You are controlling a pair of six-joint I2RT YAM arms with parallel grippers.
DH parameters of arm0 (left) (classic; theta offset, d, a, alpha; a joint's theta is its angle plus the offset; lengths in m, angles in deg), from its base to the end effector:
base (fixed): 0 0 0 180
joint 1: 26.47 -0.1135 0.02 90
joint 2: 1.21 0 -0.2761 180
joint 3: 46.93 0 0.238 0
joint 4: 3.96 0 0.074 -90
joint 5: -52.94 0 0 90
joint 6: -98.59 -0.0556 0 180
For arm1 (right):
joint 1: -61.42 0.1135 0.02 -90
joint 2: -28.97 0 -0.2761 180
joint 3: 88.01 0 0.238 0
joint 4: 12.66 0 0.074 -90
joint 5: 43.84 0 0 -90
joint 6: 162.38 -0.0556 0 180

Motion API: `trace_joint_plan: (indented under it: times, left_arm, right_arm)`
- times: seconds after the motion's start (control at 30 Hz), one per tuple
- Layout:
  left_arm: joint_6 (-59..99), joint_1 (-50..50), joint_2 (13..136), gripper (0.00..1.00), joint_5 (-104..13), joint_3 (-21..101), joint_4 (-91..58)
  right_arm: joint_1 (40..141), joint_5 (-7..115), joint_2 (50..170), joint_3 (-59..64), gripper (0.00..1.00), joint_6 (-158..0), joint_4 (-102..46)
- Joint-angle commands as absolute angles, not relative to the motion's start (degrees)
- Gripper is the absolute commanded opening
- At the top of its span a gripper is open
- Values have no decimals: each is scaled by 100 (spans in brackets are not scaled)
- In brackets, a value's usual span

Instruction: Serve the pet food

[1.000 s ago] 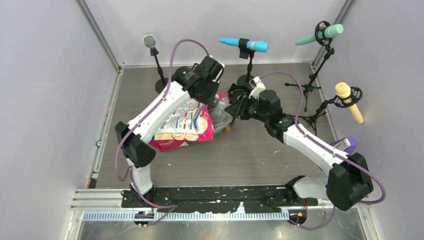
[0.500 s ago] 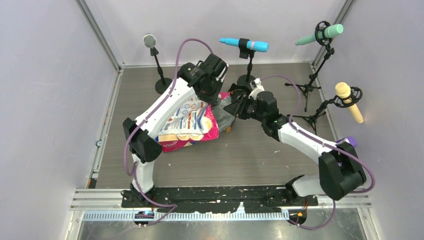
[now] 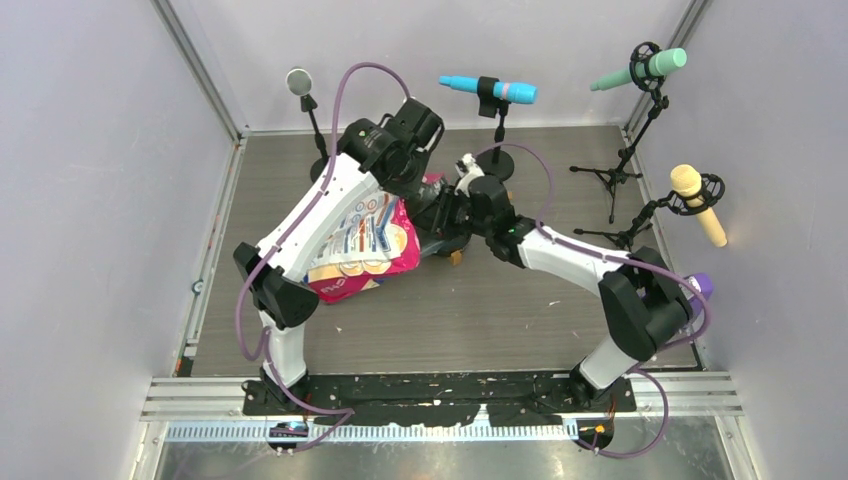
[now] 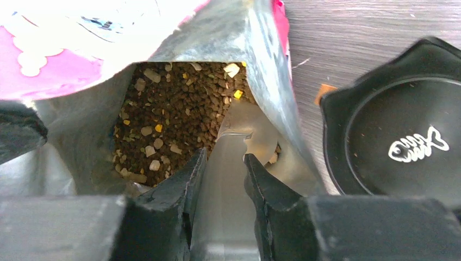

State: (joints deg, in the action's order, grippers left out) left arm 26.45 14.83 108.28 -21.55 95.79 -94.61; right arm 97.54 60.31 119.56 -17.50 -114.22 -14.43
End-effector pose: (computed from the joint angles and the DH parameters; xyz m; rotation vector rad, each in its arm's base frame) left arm 0.2952 -0.2396 0.3967 0.4133 2.4854 -0.0650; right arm 0.2869 0.2262 0.2603 -0.0717 2.1171 1.1019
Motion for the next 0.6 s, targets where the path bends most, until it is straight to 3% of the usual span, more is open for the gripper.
trace_joint_plan:
  times: [0.0,0.13,0.57]
  left_arm:
    - [2766,1499,10416,0,-1890,9970,-9528]
    - [2748,1502,10372,0,-1802,9926,-9499]
    - [2546,1308,10257,0,-1587,9806,-9469]
  right_arm:
    - [10091,6031,12443,-1174,5,-11315,-1463]
    - [10208,6259,12781,-998,5,-11499,-1381]
    - [10070,7480,12649,-1487,5,-14018,1202]
